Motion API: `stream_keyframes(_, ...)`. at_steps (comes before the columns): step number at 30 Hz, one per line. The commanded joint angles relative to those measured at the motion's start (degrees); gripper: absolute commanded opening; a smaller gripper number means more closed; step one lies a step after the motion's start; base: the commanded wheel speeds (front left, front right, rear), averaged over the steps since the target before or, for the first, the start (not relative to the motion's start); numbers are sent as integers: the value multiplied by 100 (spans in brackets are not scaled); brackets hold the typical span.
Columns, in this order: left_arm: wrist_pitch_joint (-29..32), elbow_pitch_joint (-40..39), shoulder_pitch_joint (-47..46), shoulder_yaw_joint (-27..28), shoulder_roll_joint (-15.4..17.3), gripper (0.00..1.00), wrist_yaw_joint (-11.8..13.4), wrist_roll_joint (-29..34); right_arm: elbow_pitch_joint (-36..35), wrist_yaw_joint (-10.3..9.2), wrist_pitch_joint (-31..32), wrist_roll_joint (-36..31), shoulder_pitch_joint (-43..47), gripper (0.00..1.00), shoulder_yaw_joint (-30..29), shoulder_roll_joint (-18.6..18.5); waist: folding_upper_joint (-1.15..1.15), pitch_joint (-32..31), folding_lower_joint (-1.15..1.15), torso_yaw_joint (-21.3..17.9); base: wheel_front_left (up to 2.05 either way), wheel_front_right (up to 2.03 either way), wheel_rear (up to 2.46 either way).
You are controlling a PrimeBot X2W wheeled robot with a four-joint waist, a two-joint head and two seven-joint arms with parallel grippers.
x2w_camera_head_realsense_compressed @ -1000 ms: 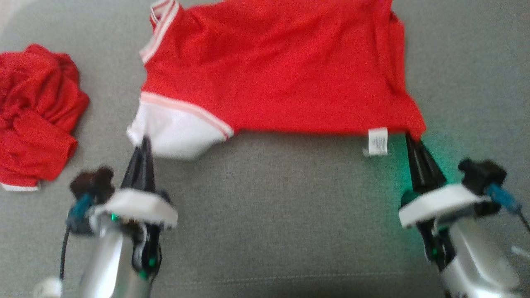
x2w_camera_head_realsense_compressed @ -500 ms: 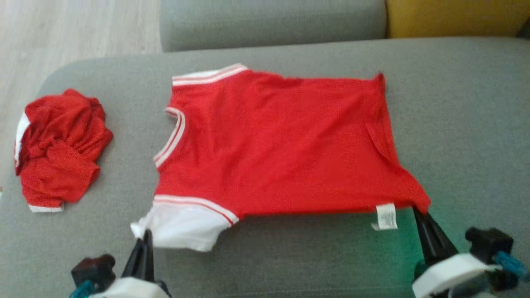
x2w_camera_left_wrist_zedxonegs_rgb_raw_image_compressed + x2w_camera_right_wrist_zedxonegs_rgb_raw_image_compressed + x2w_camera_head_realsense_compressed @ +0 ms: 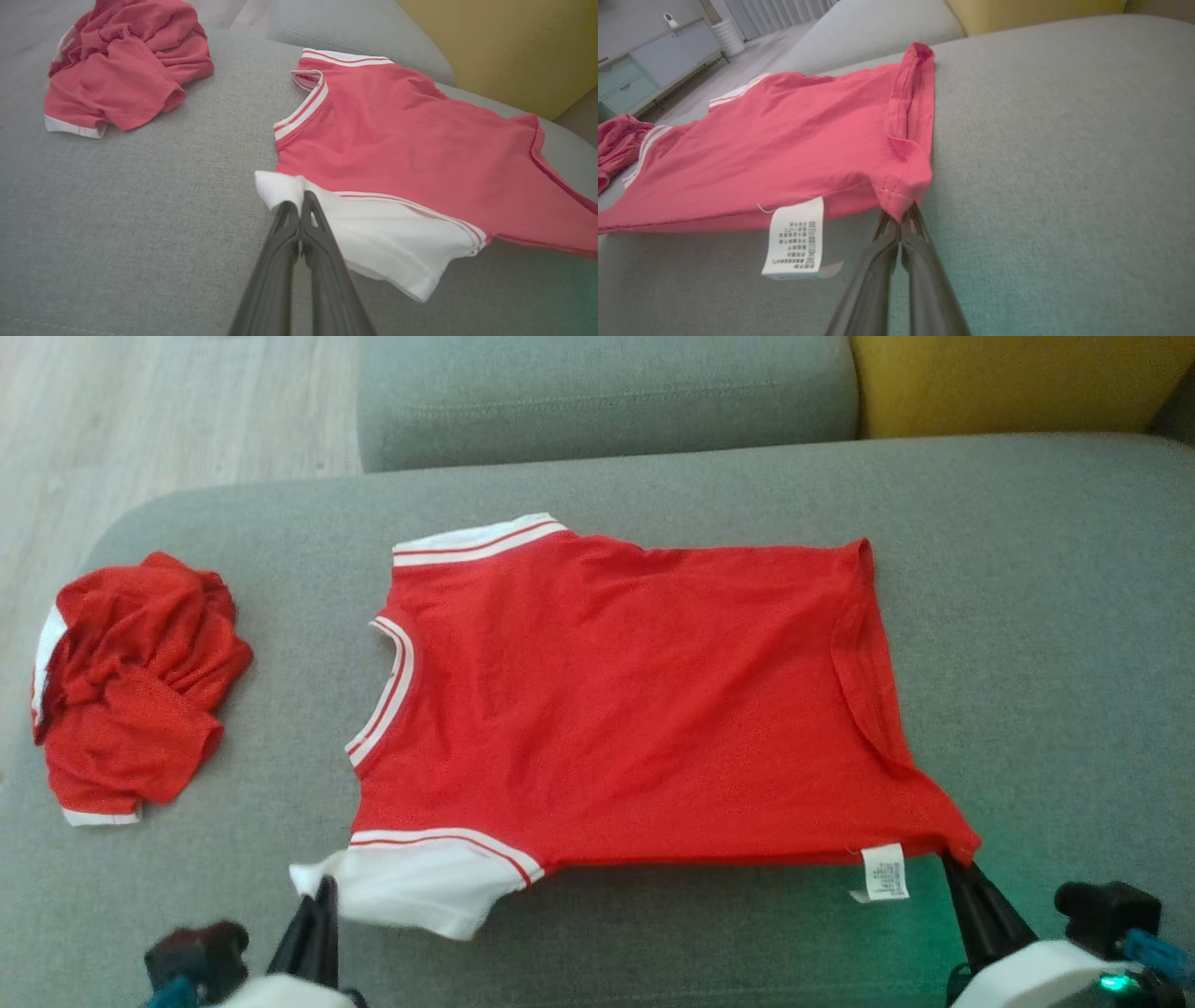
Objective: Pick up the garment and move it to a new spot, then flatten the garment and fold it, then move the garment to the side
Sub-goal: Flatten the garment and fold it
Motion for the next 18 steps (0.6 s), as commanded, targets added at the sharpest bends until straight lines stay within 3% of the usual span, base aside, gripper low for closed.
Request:
stream_keyframes(1,33,-167,-437,250,93,0,-22,-40,-126,-5,83,-49,-294,0,69,-84,0,93,1,-19,0,0,0)
stream_keyframes(10,376,691,-1760,318,376,0,-360,-307,307,-5,586,-15,-1292,0,348,-166,0,585,1,-189,0,0,0)
stream_keyframes(18,472,1647,-2945,332,518,0,-637,-505,893,-5,444,97,-2138,0,580,-266,0,922,1,-262,0,0,0)
